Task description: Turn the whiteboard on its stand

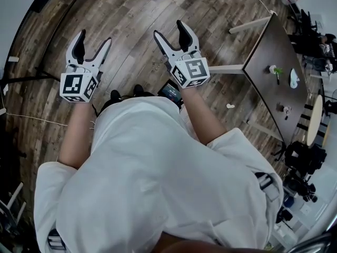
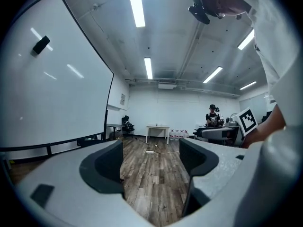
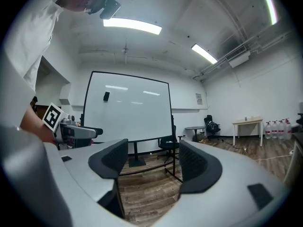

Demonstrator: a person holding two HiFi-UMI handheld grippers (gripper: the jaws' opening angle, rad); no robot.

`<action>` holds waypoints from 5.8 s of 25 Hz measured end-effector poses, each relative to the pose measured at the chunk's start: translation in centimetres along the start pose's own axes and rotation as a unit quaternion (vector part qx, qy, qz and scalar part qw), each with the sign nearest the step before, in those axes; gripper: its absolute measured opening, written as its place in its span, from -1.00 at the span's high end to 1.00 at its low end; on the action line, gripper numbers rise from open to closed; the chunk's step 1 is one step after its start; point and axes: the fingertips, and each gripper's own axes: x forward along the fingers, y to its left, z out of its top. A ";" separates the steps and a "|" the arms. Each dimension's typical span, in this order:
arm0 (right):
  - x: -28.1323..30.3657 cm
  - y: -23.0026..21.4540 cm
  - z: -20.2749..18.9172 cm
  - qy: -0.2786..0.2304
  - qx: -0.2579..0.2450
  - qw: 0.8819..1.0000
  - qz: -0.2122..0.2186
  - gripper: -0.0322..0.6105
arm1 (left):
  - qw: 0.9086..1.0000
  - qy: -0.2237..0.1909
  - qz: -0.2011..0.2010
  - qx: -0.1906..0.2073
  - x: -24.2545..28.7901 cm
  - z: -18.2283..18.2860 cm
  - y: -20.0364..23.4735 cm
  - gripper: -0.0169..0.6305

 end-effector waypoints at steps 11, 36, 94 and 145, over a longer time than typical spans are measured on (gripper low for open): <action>-0.5 -3.4 -0.3 -0.008 0.009 1.000 0.002 -0.11 | 1.000 0.004 0.015 -0.012 1.4 0.0 -1.8 -0.15; 27.5 -12.4 3.2 -0.013 -0.004 1.000 -0.016 -0.06 | 0.999 -0.033 0.017 -0.020 22.8 3.5 21.4 -0.15; 81.9 -49.0 3.6 0.028 0.005 0.978 0.209 0.05 | 0.979 -0.029 0.195 -0.049 73.4 5.2 48.0 -0.15; 108.0 -31.5 8.3 0.036 -0.062 0.580 0.811 0.13 | 0.766 -0.059 0.639 -0.018 77.0 11.5 54.9 -0.15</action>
